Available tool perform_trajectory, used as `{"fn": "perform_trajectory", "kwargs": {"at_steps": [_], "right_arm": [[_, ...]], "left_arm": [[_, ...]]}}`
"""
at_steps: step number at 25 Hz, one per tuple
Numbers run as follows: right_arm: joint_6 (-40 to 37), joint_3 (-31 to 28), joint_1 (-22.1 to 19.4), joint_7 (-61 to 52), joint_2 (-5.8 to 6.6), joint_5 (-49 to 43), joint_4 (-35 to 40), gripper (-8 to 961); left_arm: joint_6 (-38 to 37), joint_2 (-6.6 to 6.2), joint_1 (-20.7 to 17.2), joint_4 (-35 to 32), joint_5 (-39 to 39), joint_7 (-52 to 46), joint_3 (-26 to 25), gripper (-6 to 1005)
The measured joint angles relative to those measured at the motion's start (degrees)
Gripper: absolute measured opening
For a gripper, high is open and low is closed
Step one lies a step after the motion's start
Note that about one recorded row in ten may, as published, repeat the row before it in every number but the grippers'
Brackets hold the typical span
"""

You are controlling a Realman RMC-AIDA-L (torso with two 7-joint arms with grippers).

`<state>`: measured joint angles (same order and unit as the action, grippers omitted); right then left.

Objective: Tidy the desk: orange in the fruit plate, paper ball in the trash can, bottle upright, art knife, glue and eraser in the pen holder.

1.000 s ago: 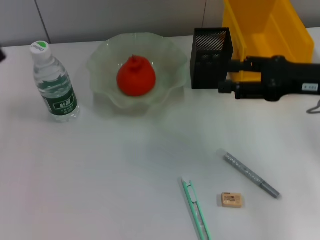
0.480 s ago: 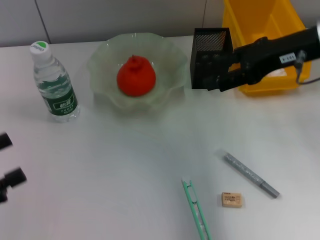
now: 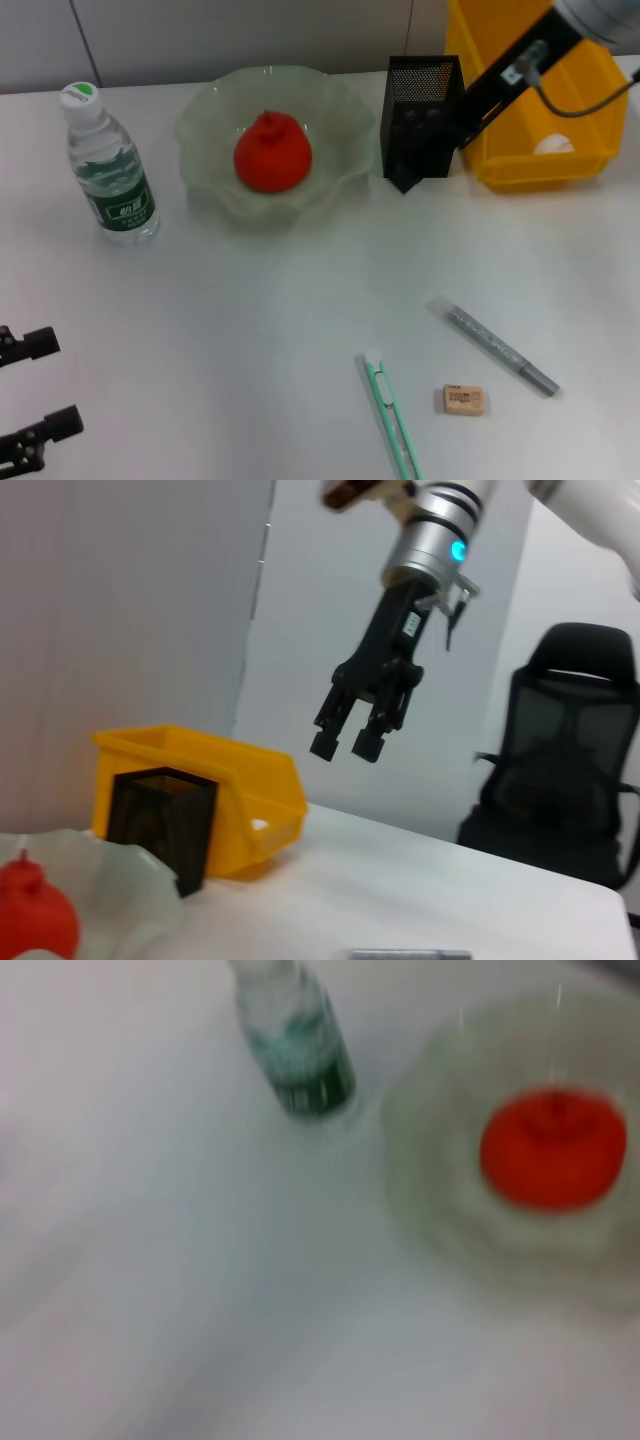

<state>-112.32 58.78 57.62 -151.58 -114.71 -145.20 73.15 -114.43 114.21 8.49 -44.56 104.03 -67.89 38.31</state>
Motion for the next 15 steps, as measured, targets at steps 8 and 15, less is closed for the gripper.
{"fn": "perform_trajectory", "kwargs": {"at_steps": [8, 15], "right_arm": [[-2.05, 0.21, 12.47, -5.19, -0.84, -5.9, -17.95, 675], [1.05, 3.47, 15.93, -10.72, -3.5, -11.03, -26.39, 670]], "left_arm": [[-0.32, -0.08, 0.03, 0.0, 0.06, 3.61, 2.84, 815], [-0.41, -0.05, 0.89, 0.0, 0.12, 6.3, 3.2, 814]]}}
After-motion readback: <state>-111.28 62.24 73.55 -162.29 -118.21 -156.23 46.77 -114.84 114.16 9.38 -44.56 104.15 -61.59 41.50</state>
